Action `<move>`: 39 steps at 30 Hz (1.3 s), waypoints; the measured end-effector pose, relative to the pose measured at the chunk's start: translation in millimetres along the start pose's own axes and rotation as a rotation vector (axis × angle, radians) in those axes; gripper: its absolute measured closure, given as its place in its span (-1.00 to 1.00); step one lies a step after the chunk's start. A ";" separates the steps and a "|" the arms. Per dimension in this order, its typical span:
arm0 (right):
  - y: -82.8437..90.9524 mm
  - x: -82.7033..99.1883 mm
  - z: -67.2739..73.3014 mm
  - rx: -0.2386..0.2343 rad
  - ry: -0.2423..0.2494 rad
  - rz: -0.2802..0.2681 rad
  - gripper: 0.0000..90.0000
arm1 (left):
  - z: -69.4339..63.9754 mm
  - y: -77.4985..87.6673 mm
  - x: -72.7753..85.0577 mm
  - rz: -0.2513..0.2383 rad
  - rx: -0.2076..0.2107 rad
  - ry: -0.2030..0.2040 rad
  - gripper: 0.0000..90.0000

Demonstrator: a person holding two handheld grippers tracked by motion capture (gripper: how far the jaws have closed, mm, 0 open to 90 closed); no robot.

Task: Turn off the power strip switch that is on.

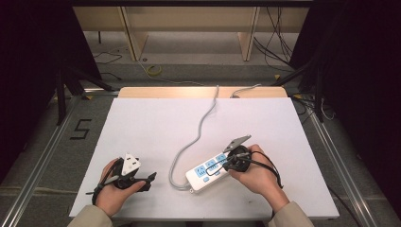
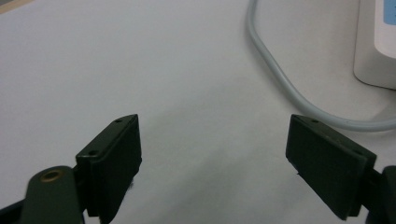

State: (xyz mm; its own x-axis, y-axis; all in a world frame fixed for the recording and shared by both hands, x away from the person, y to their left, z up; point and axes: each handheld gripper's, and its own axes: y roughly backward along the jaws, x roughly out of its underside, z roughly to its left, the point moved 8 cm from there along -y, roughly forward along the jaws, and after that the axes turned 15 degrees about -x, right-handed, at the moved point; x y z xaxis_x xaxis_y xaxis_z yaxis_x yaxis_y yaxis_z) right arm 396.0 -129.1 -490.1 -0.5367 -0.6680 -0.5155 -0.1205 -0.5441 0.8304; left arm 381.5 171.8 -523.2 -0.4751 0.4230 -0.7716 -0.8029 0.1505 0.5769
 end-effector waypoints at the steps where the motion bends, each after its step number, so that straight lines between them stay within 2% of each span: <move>1: 1.7 1.6 -1.5 0.004 -0.007 -0.005 0.97 | -0.1 0.0 0.1 0.000 0.000 0.002 -0.60; 5: 7.8 7.9 -10.0 0.027 -0.027 -0.035 0.93 | 0.0 0.1 0.3 0.003 0.001 0.004 -0.60; 9: 15.2 12.4 -21.3 0.071 -0.049 -0.093 0.84 | -0.1 -0.1 0.4 0.002 0.000 0.006 -0.60; 15: 22.6 18.1 -37.0 0.128 -0.078 -0.166 0.59 | -0.1 -0.2 0.7 0.005 0.002 0.006 -0.60; 25: 25.9 29.4 -52.8 0.163 -0.122 -0.227 0.28 | 1.0 -1.7 2.8 0.013 0.004 0.010 -0.61; 39: 29.2 42.4 -59.6 0.189 -0.138 -0.294 0.09 | 0.7 -2.8 2.7 0.016 0.004 0.009 -0.62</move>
State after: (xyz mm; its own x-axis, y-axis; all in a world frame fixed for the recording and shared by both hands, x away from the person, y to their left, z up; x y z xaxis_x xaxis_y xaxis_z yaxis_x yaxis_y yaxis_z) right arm 419.5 -203.6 -500.3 -0.5621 -0.4154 -0.7152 -0.4311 -0.5908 0.6820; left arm 382.7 173.2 -526.8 -0.4913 0.4172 -0.7646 -0.7936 0.1475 0.5904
